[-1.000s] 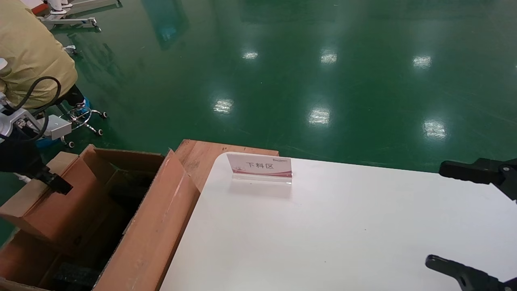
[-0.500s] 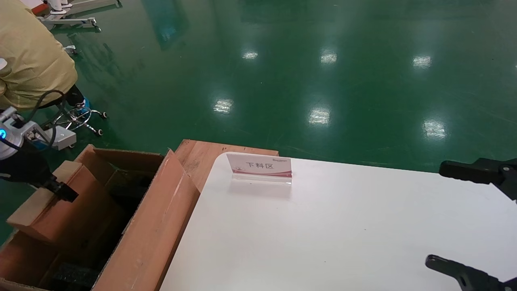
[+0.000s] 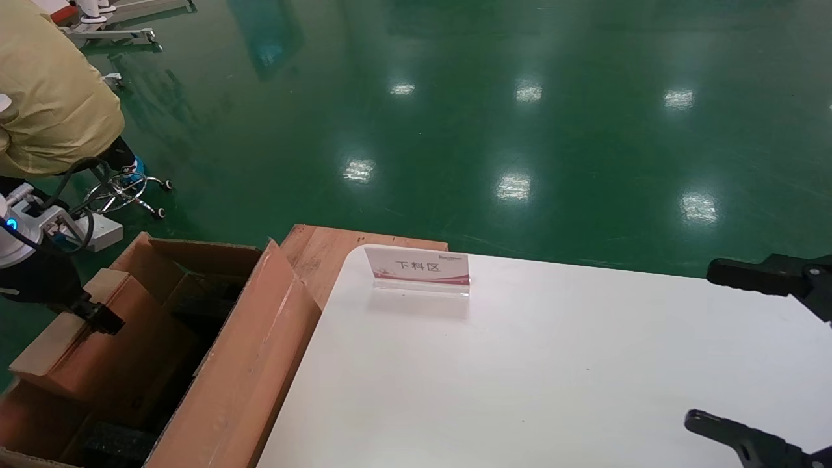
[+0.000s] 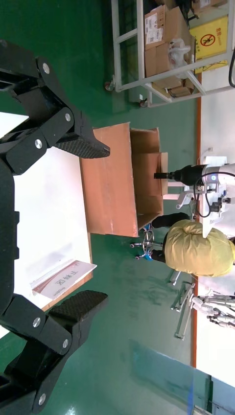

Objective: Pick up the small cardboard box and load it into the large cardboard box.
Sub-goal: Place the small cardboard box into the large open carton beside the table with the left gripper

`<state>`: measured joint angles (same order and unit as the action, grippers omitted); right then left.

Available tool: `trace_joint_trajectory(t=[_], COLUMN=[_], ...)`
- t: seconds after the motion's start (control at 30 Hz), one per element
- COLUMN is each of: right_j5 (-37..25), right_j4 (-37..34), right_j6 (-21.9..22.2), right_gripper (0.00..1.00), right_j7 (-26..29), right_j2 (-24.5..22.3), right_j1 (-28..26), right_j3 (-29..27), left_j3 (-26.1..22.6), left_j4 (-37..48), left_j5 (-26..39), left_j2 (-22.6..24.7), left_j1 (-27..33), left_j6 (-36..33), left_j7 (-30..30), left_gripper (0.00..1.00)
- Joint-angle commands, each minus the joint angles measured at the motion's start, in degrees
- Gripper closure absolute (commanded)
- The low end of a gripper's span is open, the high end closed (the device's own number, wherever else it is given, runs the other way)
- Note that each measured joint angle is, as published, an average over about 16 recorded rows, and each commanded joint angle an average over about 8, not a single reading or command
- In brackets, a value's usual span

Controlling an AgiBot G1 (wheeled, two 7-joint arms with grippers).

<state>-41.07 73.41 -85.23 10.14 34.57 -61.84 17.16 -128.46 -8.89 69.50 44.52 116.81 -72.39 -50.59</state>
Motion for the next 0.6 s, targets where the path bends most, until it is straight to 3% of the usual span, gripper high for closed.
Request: trace_joint_trajectory(t=[0.03,0.6], right_j5=[0.00,0.01], right_j4=[0.00,0.00], right_j6=[0.00,0.01], right_gripper=[0.00,0.00], right_j7=[0.00,0.00], right_j2=[0.00,0.00], right_j1=[0.00,0.00], right_j3=[0.00,-0.01], left_j3=[-0.06,-0.01], left_j4=[0.34,-0.40], left_j5=[0.02,0.26], left_j2=[0.17,-0.23], left_j1=[-0.23,0.28], left_j6=[-0.05,0.01], left_j7=[0.04,0.02], left_gripper=[0.00,0.00])
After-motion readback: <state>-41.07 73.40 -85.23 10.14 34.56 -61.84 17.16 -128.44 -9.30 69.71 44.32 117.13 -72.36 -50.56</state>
